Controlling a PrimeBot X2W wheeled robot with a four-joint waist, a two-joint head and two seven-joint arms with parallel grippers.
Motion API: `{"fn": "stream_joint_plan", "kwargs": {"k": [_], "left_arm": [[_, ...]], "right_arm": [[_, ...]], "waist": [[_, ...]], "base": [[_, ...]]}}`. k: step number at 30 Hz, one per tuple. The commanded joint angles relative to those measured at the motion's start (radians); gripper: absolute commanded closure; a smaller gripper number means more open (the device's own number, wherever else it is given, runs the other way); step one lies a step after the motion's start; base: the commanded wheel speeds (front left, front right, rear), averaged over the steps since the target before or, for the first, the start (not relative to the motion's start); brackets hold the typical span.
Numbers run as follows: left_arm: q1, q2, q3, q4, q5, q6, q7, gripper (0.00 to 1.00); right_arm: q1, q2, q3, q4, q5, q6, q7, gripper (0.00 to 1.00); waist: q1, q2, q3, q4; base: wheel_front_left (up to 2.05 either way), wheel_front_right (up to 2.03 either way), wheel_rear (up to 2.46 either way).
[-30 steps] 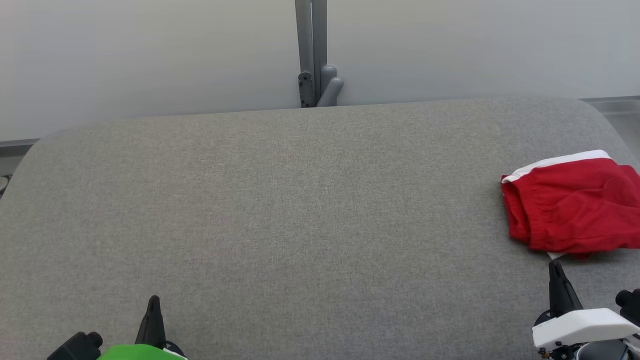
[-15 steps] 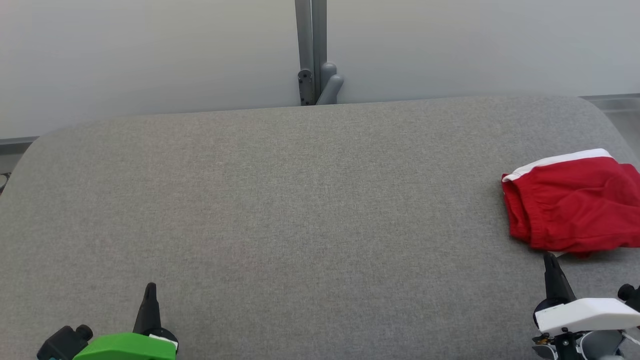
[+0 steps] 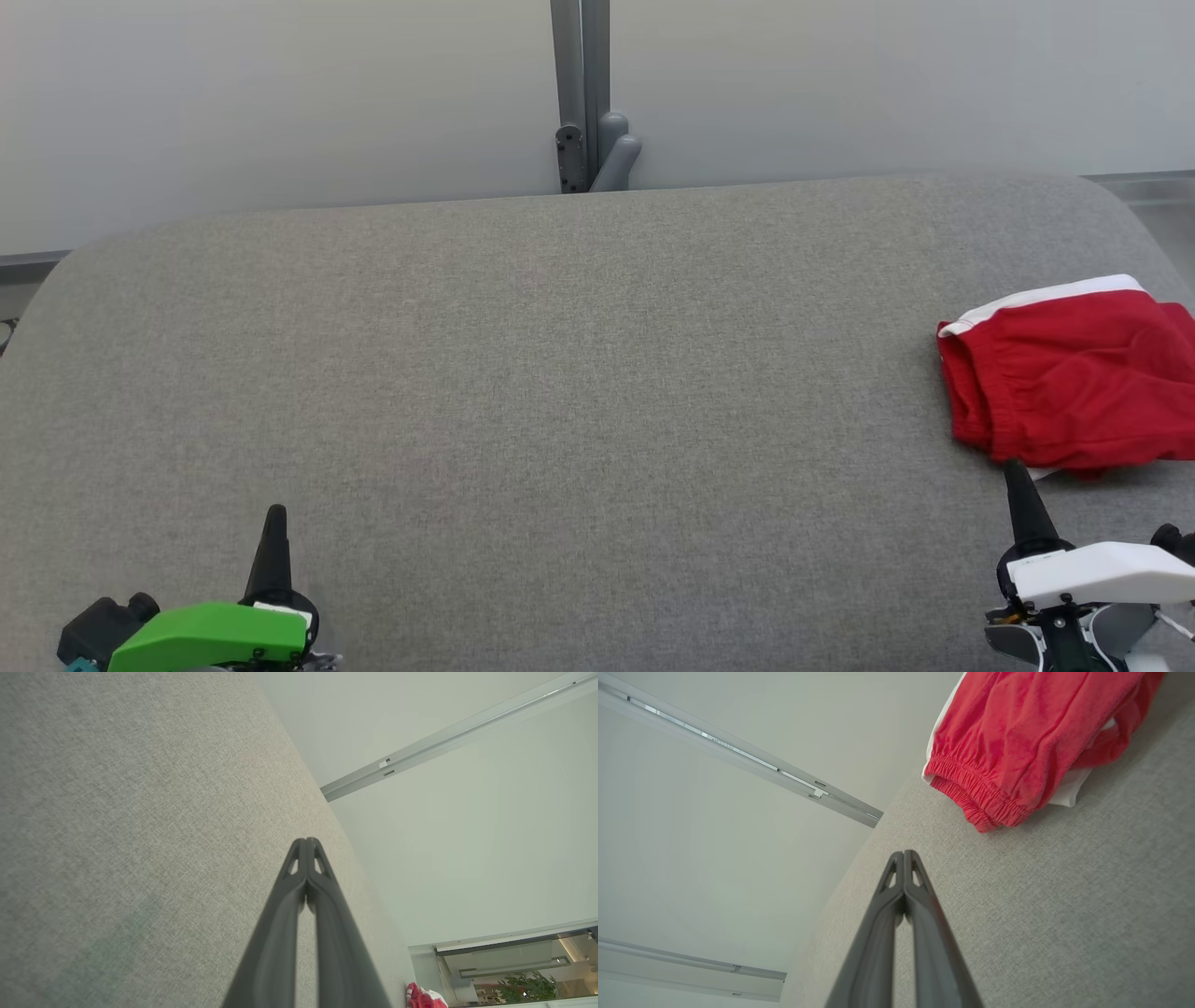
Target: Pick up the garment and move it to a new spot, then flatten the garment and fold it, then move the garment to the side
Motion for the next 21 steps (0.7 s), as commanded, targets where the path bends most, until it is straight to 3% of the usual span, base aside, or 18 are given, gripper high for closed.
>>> {"fn": "stream_joint_plan", "kwargs": {"k": [1,21], "left_arm": [[-0.028,0.007,0.005,-0.013,-0.025,-0.006,0.005,1.00],[-0.060,0.008,0.023,-0.033,-0.213,-0.016,0.056,1.00]], "right_arm": [[-0.021,-0.008,0.003,-0.011,0.031,0.000,0.006,1.00],[-0.051,-0.010,0.017,-0.008,0.265,0.000,0.059,1.00]], "waist": [[0.0000,-0.0001,0.000,0.000],[0.0000,-0.0001,0.009,0.000]], "base": [[0.00,0.00,0.00],[0.00,0.00,0.00]]}}
